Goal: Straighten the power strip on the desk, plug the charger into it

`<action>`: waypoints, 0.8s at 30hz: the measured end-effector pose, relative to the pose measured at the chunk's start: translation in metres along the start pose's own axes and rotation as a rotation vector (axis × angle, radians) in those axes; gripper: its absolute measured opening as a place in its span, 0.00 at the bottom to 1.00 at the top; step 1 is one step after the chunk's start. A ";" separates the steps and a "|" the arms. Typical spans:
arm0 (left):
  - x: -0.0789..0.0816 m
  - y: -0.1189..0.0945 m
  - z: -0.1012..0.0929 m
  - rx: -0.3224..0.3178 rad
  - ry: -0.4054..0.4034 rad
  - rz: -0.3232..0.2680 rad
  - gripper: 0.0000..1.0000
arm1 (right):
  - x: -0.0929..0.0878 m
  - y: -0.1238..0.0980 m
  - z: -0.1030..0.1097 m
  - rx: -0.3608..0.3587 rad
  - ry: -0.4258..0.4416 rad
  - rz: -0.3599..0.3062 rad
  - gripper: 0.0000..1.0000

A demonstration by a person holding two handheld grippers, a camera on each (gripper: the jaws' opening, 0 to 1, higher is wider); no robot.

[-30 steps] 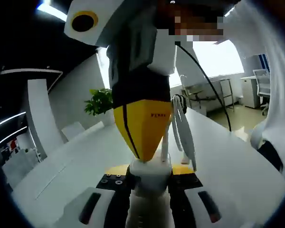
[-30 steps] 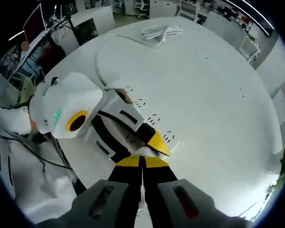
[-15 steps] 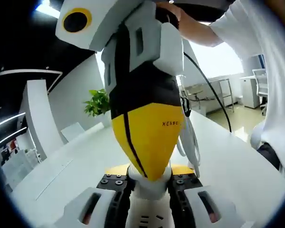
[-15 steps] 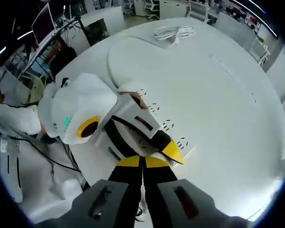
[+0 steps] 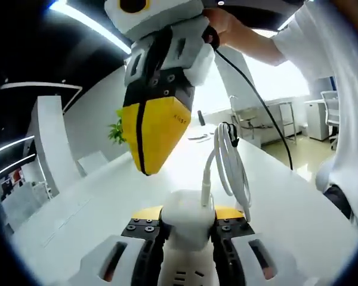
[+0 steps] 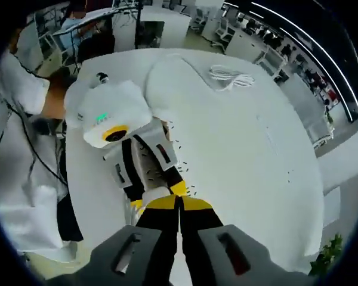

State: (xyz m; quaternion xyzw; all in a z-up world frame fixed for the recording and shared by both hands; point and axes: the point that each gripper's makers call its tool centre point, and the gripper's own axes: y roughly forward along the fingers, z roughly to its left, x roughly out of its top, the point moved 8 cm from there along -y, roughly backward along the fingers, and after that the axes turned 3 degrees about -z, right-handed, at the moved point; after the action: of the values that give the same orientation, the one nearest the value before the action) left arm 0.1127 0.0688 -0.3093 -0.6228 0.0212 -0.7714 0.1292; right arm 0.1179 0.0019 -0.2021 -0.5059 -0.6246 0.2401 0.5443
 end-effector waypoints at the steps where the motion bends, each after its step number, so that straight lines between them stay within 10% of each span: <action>1: 0.000 0.000 0.000 0.001 0.000 -0.001 0.32 | 0.000 0.001 0.001 0.001 -0.031 0.001 0.01; 24: -0.003 0.003 0.006 0.003 -0.021 0.000 0.32 | 0.005 0.020 0.018 0.091 -0.190 0.187 0.01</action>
State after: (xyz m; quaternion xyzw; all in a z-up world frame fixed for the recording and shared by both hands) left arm 0.1199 0.0673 -0.3116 -0.6306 0.0185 -0.7649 0.1303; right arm 0.1094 0.0180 -0.2226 -0.5118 -0.6118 0.3645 0.4804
